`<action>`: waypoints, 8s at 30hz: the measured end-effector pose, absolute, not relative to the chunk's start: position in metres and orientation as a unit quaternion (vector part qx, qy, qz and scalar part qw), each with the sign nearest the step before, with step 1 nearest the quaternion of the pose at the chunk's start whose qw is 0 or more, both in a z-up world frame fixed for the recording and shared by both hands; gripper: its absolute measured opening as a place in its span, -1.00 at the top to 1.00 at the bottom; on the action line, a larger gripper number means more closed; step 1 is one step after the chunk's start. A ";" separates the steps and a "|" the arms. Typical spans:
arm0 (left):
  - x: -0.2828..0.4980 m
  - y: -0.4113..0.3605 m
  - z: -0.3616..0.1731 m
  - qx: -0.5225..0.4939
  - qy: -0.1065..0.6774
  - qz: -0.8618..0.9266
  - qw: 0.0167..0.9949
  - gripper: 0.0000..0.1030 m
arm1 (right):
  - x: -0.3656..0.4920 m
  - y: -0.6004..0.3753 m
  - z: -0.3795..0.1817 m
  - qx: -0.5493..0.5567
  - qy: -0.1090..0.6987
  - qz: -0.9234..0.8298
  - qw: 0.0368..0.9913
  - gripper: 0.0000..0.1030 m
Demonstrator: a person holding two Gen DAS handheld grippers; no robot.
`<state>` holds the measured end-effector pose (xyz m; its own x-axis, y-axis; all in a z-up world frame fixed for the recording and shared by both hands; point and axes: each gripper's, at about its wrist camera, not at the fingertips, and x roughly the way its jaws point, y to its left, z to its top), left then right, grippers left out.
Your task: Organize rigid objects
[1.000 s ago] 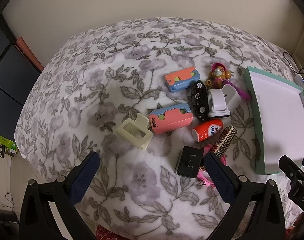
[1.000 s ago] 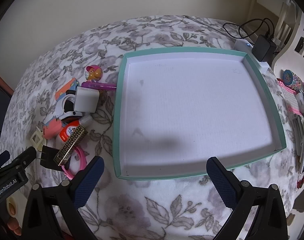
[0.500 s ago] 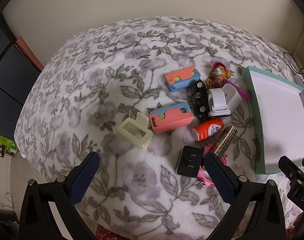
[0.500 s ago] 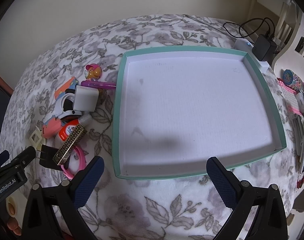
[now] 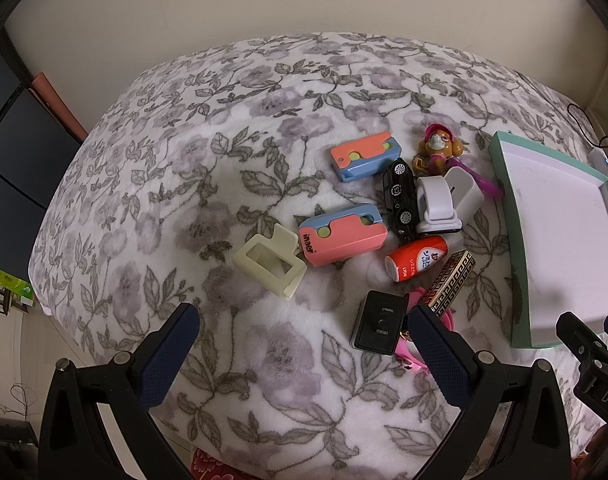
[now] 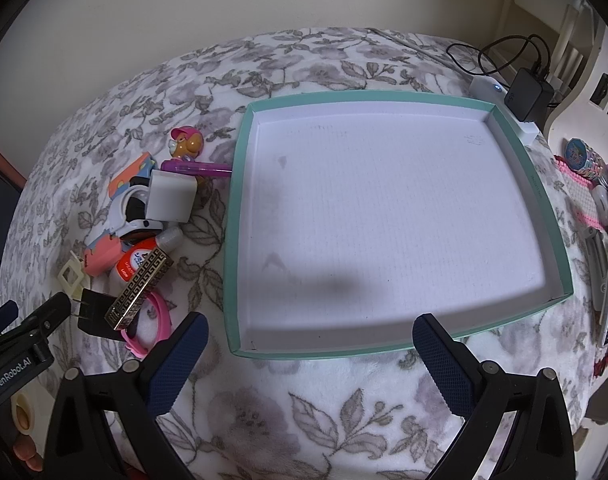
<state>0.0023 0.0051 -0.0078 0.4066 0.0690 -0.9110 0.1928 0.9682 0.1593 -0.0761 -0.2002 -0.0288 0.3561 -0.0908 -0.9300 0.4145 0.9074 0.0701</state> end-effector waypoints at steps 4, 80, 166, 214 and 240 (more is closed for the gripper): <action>0.002 0.005 -0.008 0.120 0.544 -0.037 0.830 -1.00 | -0.076 -0.200 -0.029 0.148 0.546 -0.156 0.810 -1.00; 0.039 0.047 -0.051 -0.004 0.609 -0.038 0.792 0.43 | -0.005 -0.102 -0.055 0.149 0.548 -0.015 0.823 0.10; 0.023 -0.148 0.034 0.088 0.503 -0.196 0.837 0.45 | -0.062 -0.298 -0.006 0.278 0.445 -0.209 0.825 0.67; 0.032 -0.197 0.006 0.109 0.492 -0.181 0.845 -0.39 | -0.068 -0.335 -0.011 0.250 0.454 -0.263 0.814 0.24; 0.028 -0.108 0.015 0.075 0.463 -0.121 0.875 -0.98 | -0.073 -0.302 -0.016 0.203 0.453 -0.228 0.838 -1.00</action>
